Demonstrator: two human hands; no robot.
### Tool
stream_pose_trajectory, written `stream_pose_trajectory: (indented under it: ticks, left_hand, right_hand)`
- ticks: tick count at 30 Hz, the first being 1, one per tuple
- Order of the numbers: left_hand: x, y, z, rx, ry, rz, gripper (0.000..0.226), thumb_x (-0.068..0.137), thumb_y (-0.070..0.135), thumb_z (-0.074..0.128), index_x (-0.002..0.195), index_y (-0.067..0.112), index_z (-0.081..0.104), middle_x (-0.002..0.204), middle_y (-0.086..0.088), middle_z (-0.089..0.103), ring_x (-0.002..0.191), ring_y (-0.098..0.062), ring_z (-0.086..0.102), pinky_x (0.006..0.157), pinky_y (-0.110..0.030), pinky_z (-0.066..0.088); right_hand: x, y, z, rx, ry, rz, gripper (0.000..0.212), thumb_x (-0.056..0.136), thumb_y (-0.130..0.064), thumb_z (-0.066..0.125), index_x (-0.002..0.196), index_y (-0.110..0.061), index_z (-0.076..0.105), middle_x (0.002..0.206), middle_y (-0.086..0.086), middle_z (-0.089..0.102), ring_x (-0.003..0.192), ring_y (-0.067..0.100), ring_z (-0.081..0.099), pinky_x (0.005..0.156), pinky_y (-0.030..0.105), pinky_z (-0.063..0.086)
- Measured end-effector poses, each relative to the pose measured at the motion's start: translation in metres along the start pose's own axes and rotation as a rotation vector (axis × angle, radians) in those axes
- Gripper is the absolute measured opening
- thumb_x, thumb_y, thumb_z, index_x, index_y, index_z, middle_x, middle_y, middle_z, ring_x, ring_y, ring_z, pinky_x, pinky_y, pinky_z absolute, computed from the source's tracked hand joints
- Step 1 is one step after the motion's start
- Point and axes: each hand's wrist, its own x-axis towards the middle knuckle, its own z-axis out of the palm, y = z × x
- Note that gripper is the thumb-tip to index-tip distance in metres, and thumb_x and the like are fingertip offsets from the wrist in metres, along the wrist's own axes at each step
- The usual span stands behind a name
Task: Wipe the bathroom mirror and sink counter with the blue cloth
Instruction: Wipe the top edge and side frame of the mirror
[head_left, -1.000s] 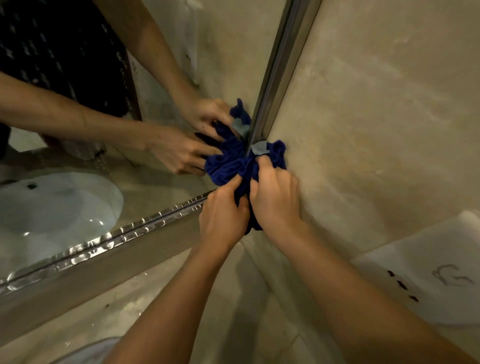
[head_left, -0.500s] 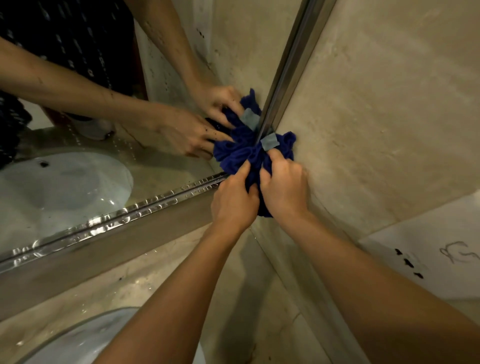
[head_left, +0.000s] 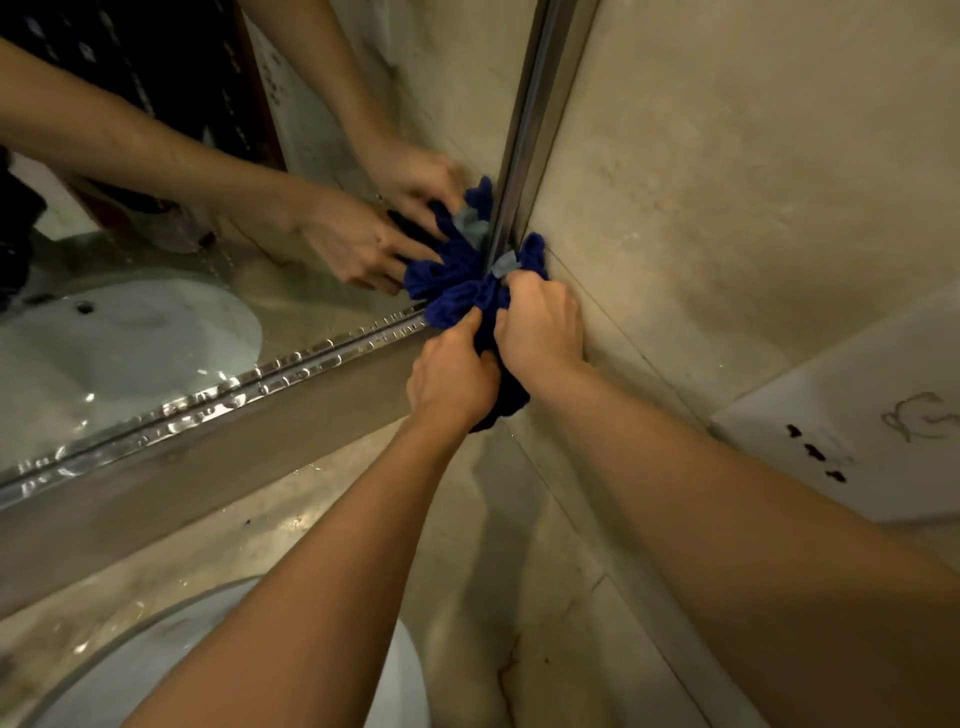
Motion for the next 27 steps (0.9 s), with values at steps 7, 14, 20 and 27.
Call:
stream_pose_trajectory:
  ticks: [7, 14, 20, 27]
  left_hand:
    - [-0.01, 0.024, -0.018, -0.044, 0.105, 0.088, 0.053, 0.098, 0.024, 0.048, 0.15, 0.027, 0.036, 0.135, -0.007, 0.059, 0.125, -0.032, 0.051, 0.095, -0.038, 0.042]
    - [-0.001, 0.006, -0.005, 0.122, -0.06, 0.01, 0.055, 0.1, 0.027, 0.044, 0.152, 0.038, 0.028, 0.136, -0.011, 0.056, 0.122, -0.035, 0.052, 0.084, -0.038, 0.042]
    - [-0.007, 0.005, 0.0, 0.156, -0.035, -0.018, 0.043, 0.099, 0.029, 0.045, 0.141, 0.038, 0.042, 0.126, -0.009, 0.061, 0.113, -0.035, 0.057, 0.074, -0.037, 0.038]
    - [-0.048, -0.017, -0.018, 0.119, -0.303, -0.121, 0.059, 0.09, 0.018, 0.052, 0.147, 0.031, 0.043, 0.141, -0.007, 0.054, 0.13, -0.03, 0.049, 0.1, -0.037, 0.043]
  right_hand:
    - [-0.01, 0.004, -0.018, 0.04, 0.179, -0.083, 0.034, 0.094, -0.015, 0.051, 0.128, -0.013, 0.058, 0.1, 0.017, 0.068, 0.092, 0.037, 0.064, 0.071, 0.041, 0.05]
    - [-0.004, 0.004, 0.012, 0.063, 0.007, 0.04, 0.018, 0.095, -0.012, 0.049, 0.106, -0.011, 0.062, 0.1, 0.016, 0.066, 0.094, 0.036, 0.062, 0.067, 0.036, 0.043]
    - [0.002, 0.007, 0.023, 0.161, 0.0, 0.123, 0.018, 0.093, -0.014, 0.053, 0.107, -0.014, 0.065, 0.107, 0.015, 0.065, 0.099, 0.036, 0.061, 0.077, 0.039, 0.049]
    - [-0.023, 0.031, 0.023, 0.17, -0.337, 0.148, 0.017, 0.086, -0.018, 0.059, 0.098, -0.018, 0.071, 0.106, 0.011, 0.069, 0.105, 0.032, 0.061, 0.087, 0.035, 0.049]
